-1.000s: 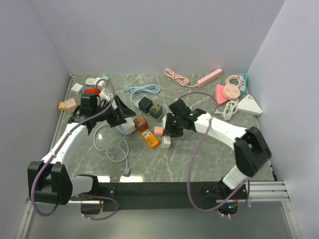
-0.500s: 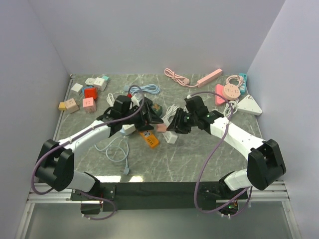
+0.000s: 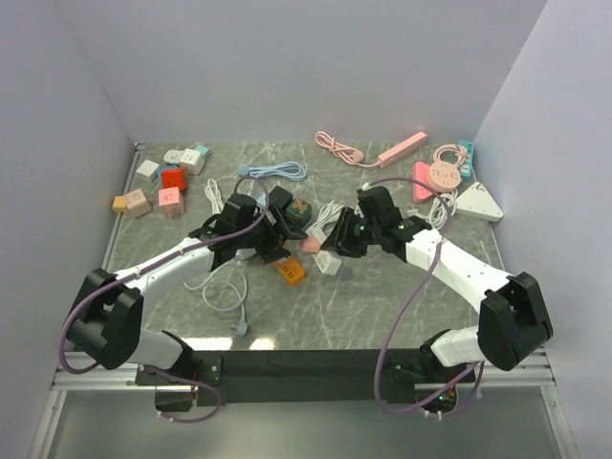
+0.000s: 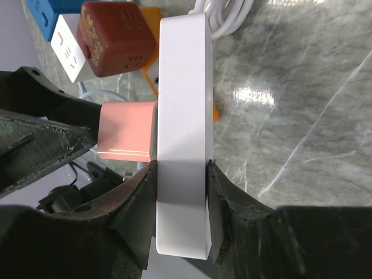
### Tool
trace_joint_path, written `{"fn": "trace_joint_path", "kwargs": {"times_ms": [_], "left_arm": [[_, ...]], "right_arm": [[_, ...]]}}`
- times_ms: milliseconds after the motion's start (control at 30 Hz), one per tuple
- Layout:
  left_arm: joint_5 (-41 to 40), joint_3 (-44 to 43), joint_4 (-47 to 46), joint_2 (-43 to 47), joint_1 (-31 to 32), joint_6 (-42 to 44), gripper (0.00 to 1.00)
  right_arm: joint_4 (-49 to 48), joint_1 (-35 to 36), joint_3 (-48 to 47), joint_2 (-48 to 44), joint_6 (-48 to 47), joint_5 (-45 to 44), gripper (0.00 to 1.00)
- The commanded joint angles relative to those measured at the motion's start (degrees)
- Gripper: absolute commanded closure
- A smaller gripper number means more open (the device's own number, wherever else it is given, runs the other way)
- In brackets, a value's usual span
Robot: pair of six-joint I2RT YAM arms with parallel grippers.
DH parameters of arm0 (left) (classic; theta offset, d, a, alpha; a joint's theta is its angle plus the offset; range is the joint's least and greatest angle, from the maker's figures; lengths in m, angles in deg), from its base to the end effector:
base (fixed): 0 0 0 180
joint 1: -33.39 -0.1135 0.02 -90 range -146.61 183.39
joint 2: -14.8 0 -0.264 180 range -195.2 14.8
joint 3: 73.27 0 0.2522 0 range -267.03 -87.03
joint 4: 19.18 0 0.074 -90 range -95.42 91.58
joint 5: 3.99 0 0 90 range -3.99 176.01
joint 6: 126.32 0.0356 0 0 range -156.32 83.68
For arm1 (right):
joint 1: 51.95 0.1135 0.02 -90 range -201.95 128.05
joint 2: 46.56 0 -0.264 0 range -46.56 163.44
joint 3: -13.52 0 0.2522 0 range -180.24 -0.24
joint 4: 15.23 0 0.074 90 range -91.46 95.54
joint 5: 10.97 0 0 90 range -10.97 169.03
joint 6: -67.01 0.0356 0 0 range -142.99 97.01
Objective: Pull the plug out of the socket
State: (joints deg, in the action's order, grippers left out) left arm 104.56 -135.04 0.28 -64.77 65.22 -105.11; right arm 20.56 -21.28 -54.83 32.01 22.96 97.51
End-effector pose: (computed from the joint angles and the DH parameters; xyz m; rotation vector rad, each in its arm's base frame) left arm 0.2473 -0.1668 0.2308 -0.6038 2.4489 -1.2212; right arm 0.2443 0.1580 0.2500 0.1737 2.5610 0.9683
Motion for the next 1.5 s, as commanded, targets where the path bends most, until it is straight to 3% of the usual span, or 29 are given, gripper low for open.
{"fn": "trace_joint_path", "kwargs": {"times_ms": [0, 133, 267, 467, 767, 833, 967, 1000, 1067, 1167, 1233, 1333, 1367, 1433, 1467], "left_arm": [[-1.76, -1.38, -3.41, -0.75, 1.03, -4.33, 0.19], [-0.88, -1.65, -4.81, -2.34, 1.21, -6.6, 0.2], [0.96, -1.65, -7.63, -3.83, 1.48, -8.37, 0.27], [0.97, 1.34, -11.31, -3.49, 1.56, -10.13, 0.47], [2.11, 2.13, -14.39, -4.45, 1.56, -10.92, 0.58], [2.46, 2.04, -15.1, -4.72, 1.56, -10.83, 0.69], [3.08, 2.66, -16.5, -4.72, 1.65, -10.66, 0.91], [3.34, 3.09, -16.94, -4.54, 1.56, -10.83, 0.97], [3.34, 3.62, -17.29, -4.45, 1.56, -10.92, 1.0], [3.6, 3.63, -17.73, -4.45, 1.56, -10.84, 1.0], [3.78, 3.27, -17.82, -4.63, 1.56, -10.75, 1.0], [3.87, 2.57, -17.38, -4.72, 1.65, -10.48, 1.0], [3.78, 2.31, -17.56, -4.63, 1.56, -10.4, 1.0], [4.22, 1.96, -17.47, -4.63, 1.56, -10.05, 1.0], [4.39, 1.61, -16.95, -4.8, 1.56, -9.78, 1.0]], "right_arm": [[-5.75, 1.75, 0.97, -3.94, -0.78, -4.67, 1.0], [-7.34, 4.12, 1.76, -3.42, -0.95, -7.23, 1.0], [-11.64, 5.71, 4.39, -4.12, 1.41, -8.54, 1.0], [-13.58, 7.82, 4.93, -3.77, 2.82, -8.02, 1.0], [-14.99, 8.43, 5.37, -3.51, 3.18, -6.01, 1.0], [-15.08, 8.52, 5.54, -3.16, 3.0, -5.65, 1.0], [-14.99, 8.61, 5.46, -2.54, 1.86, -3.37, 0.63], [-14.73, 8.7, 5.46, -2.45, 1.6, -2.58, 0.48], [-13.85, 8.61, 5.28, -2.36, 0.55, -2.4, 0.35], [-12.19, 8.7, 4.93, -0.97, -0.86, -2.49, 0.24], [-10.95, 8.79, 3.97, 0.27, -1.57, -2.83, 0.23], [-9.19, 9.22, 3.17, 2.47, -2.71, -3.54, 0.36], [-8.84, 9.31, 3.0, 3.51, -2.97, -3.45, 0.49], [-8.84, 9.58, 2.91, 4.49, -3.15, -2.93, 0.63], [-9.01, 9.75, 2.91, 5.1, -2.98, -2.92, 0.88]]}}
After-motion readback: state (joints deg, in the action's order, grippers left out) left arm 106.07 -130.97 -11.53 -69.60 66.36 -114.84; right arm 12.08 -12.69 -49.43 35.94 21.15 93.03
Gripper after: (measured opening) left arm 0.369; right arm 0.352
